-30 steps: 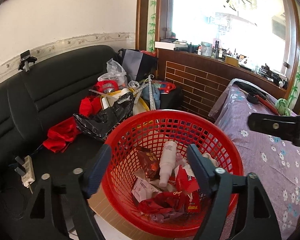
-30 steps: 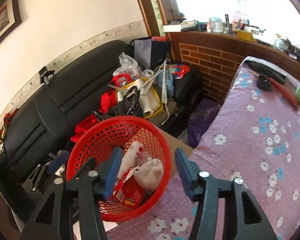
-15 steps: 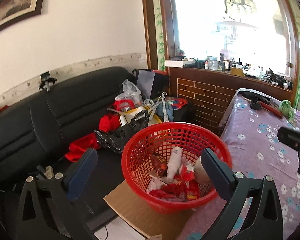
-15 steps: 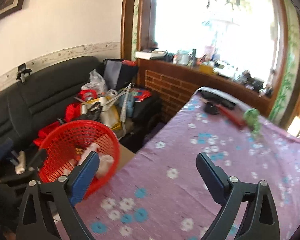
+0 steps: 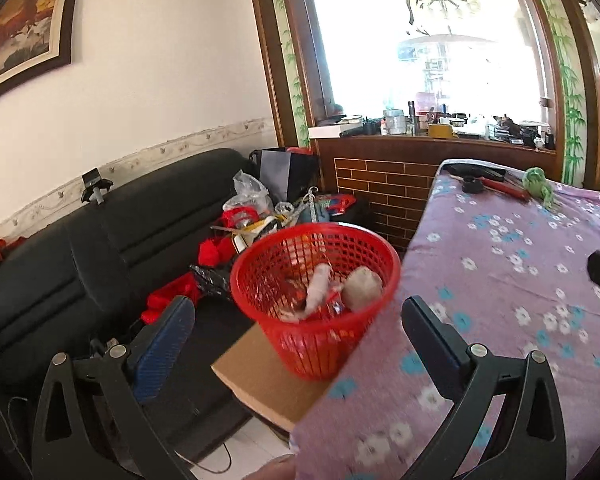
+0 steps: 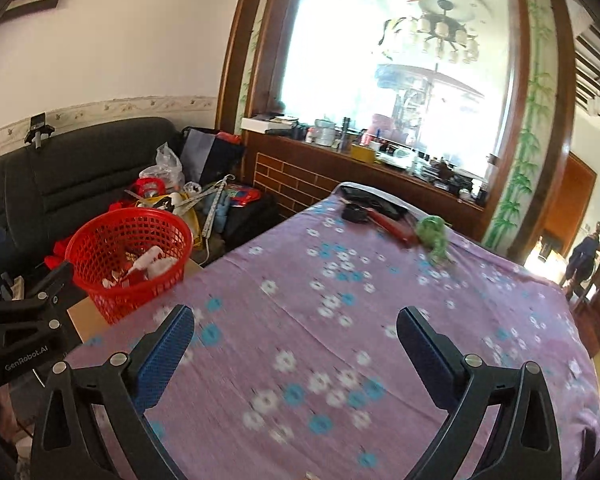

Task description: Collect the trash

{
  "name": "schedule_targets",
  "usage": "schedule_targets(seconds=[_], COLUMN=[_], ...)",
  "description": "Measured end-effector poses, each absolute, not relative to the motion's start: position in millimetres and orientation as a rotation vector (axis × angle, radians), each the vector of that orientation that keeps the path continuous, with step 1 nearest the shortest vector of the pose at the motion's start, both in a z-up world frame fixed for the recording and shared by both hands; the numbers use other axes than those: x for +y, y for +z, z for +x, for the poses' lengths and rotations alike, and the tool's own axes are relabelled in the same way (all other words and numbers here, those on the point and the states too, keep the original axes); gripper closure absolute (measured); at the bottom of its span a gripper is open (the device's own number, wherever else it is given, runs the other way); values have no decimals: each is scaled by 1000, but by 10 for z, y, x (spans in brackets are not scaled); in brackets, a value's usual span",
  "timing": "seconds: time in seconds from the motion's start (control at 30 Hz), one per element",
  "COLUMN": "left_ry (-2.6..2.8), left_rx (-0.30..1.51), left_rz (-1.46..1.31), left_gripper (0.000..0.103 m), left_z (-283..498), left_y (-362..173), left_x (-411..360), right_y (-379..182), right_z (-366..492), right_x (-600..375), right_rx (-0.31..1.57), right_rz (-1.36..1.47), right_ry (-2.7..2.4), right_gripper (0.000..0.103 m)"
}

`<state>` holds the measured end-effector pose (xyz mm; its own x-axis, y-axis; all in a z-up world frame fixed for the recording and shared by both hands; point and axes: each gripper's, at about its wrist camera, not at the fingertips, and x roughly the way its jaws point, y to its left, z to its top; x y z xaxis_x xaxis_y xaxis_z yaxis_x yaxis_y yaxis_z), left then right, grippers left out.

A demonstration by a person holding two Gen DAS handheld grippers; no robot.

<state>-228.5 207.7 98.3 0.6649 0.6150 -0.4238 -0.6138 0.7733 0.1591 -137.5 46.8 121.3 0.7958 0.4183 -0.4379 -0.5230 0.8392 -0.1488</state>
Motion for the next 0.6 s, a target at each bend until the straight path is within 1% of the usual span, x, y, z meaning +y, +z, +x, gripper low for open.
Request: schedule_targets(seconds=[0.2,0.6], left_ry=[680,650], left_rx=[465,477], left_rz=[-19,22], left_gripper=[0,0], left_z=[-2410,-2282], left_y=[894,915], left_x=[1915,1715], right_y=[1170,1108], right_z=[-1592,-1609], right_x=[106,-45], right_rx=[400,411], right_rz=[-237,-218], right_ry=[506,484], right_gripper=[0,0])
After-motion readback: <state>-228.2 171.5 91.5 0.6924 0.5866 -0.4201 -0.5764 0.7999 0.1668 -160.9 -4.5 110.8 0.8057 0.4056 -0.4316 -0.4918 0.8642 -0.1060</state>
